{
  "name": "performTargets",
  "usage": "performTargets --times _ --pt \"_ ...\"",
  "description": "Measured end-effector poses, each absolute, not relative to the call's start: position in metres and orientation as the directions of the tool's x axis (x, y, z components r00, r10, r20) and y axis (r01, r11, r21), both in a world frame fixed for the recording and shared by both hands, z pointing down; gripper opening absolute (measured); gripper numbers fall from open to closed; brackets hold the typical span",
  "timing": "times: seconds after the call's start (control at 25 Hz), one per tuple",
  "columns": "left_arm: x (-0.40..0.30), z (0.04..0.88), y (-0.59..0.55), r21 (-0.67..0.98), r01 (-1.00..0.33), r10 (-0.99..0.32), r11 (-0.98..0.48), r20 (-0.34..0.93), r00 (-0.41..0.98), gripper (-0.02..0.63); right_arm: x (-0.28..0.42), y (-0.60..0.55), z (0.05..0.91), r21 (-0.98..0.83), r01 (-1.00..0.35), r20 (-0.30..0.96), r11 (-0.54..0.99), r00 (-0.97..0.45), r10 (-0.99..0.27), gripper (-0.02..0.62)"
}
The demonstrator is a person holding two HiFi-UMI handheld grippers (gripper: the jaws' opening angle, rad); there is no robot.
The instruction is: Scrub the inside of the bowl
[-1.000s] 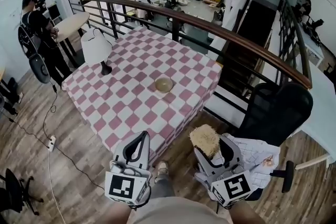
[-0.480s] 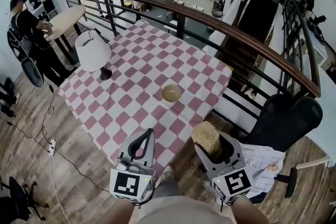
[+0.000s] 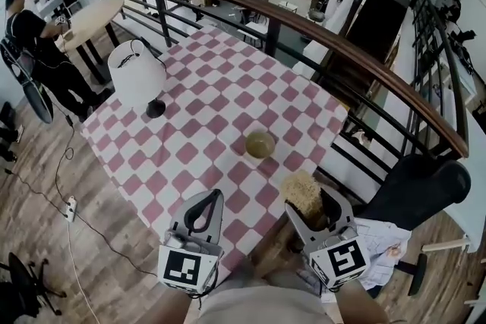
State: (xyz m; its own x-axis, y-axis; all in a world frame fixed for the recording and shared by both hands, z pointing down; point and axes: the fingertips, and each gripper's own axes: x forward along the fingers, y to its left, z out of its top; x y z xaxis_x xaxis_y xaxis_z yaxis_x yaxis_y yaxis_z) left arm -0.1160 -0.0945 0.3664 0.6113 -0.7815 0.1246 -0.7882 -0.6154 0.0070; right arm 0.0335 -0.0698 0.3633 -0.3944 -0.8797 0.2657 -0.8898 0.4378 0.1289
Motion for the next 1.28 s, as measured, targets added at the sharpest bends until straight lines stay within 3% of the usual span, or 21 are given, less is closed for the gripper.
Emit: performTargets --times 0.4,0.68,0.92,1.28 --pt "-0.12 0.371 -0.117 -0.015 -0.815 -0.803 -0.58 0.181 0.568 0.015 0.037 -0.098 0.357 0.131 -0.887 0.24 0.443 -0.405 -0.882 0.261" --pt "-0.095 0.374 -0.13 -0.026 -0.78 -0.77 -0.625 0.186 0.611 0.015 0.048 -0.105 0.365 0.121 -0.855 0.261 0.504 -0.462 -0.847 0.261" --pt "-0.093 0.372 -0.141 -0.083 -0.84 -0.834 -0.536 0.204 0.512 0.015 0.062 -0.106 0.376 0.093 -0.852 0.275 0.516 -0.476 -0.835 0.261" --pt "-0.099 0.38 -0.172 -0.032 -0.871 -0.842 -0.49 0.275 0.463 0.017 0.076 -0.123 0.396 0.077 -0.856 0.289 0.512 -0.472 -0.833 0.261"
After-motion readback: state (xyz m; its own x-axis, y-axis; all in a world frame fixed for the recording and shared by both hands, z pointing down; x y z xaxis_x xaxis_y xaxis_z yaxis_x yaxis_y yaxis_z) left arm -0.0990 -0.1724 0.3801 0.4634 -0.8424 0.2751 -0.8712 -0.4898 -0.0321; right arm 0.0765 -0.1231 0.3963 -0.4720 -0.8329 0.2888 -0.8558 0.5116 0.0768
